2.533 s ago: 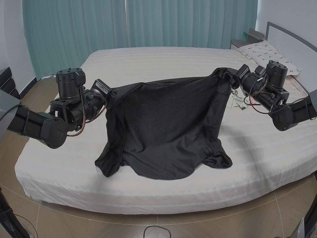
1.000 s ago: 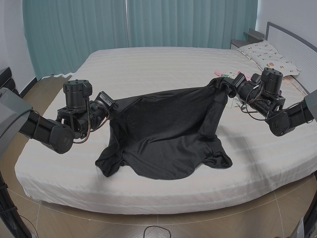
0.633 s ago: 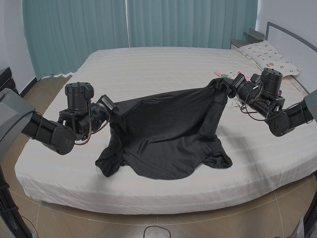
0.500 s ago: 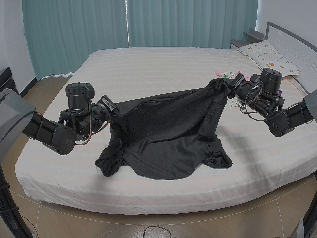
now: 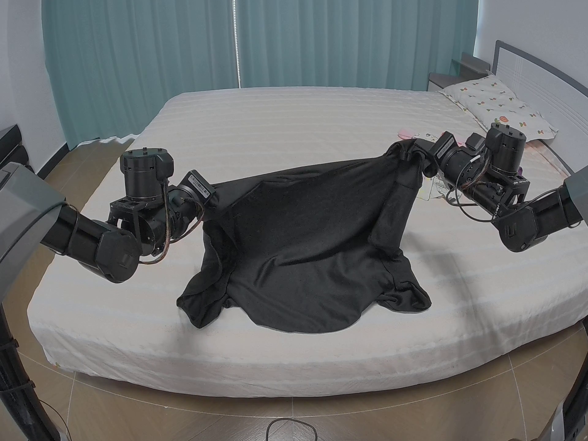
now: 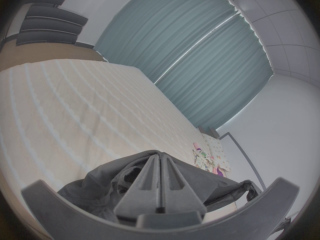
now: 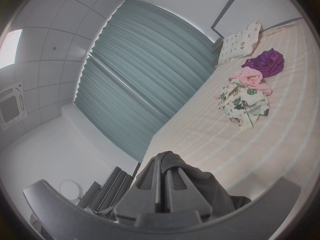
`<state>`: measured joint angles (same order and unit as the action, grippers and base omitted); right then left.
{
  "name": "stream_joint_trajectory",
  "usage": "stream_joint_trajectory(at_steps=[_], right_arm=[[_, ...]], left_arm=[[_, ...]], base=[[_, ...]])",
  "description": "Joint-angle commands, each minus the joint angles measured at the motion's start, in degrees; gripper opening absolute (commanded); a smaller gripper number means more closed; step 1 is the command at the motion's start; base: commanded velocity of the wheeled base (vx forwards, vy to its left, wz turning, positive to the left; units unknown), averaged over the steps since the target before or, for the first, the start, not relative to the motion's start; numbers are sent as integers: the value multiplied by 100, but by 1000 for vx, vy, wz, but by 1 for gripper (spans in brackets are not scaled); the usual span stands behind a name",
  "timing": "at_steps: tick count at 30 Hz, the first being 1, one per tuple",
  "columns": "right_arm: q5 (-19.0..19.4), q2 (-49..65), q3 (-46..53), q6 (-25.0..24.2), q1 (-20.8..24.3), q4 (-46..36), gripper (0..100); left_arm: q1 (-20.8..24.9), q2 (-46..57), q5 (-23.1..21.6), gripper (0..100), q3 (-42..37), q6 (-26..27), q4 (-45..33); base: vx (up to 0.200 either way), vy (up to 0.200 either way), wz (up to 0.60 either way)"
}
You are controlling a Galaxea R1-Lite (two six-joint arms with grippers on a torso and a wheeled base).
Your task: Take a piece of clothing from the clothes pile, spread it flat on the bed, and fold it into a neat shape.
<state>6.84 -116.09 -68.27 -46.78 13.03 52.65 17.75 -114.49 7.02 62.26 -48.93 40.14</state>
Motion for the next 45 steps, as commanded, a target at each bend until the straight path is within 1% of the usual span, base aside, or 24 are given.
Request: stream_joint_trajectory(at_steps=[1,7,14,15,18,19,20,23,24,27,31,32,33,34,35,36,39,40,41,44,45], right_arm=[[-7,139,42,2,-29,167,0],[-16,394,103,11,-29,175,0],[-16,447,138,19,-2,158,0],[-25,350,129,37,-2,158,0],[-34,113,50,46,-2,167,0],[-42,-80,-73,54,-11,202,0],[-77,-195,-222,54,-29,184,0],[-332,-520,-697,63,-108,158,0],[-491,-713,-996,90,-178,123,0],[-719,-1012,-1470,134,-257,-62,0],[-974,-1337,-1989,151,-266,-159,0],[-974,-1337,-1989,151,-266,-159,0],[-1000,-1487,-2191,257,-257,-185,0],[-1009,-1566,-2288,327,-248,-220,0],[-1009,-1671,-2402,406,-240,-273,0],[-1009,-1794,-2516,468,-222,-317,100],[-1000,-2067,-2692,670,-213,-616,100],[-1000,-2067,-2692,670,-213,-616,100],[-1044,-2269,-2841,933,-266,-1029,100],[-1378,-2409,-2894,1021,-380,-1178,100],[-1422,-2401,-2868,1030,-389,-1187,100]], left_arm=[[-26,94,10,0,-29,-20,2],[-61,525,-61,0,-355,-46,2],[-290,560,-69,0,-302,-37,20],[-395,489,-78,0,-152,-29,20],[-474,252,-87,0,94,-29,11],[-501,-55,-78,0,305,-29,20],[-509,-240,-78,0,472,-37,11],[-536,-644,-78,0,823,-37,11],[-544,-829,-78,0,1025,-46,11],[-544,-1084,-43,0,1315,-46,11],[-544,-1242,-25,0,1579,-73,11],[-544,-1242,-25,0,1579,-73,11],[-544,-1356,10,0,1711,-64,20],[-553,-1400,19,100,1799,-64,20],[-553,-1471,36,100,1895,-64,20],[-580,-1558,54,100,1983,-64,29],[-632,-1787,54,100,2141,-116,29],[-632,-1787,54,100,2141,-116,29],[-632,-1963,80,100,2212,-125,20],[-668,-1980,150,100,2159,-134,2],[-694,-1963,159,100,2124,-134,2]], base=[[0,0,0],[0,0,0],[0,0,0],[0,0,0],[0,0,0],[0,0,0],[0,0,0],[0,0,0],[0,0,0],[0,0,0],[0,0,0],[0,0,0],[0,0,0],[0,0,0],[0,0,0],[0,0,0],[0,0,0],[0,0,0],[0,0,0],[0,0,0],[0,0,0]])
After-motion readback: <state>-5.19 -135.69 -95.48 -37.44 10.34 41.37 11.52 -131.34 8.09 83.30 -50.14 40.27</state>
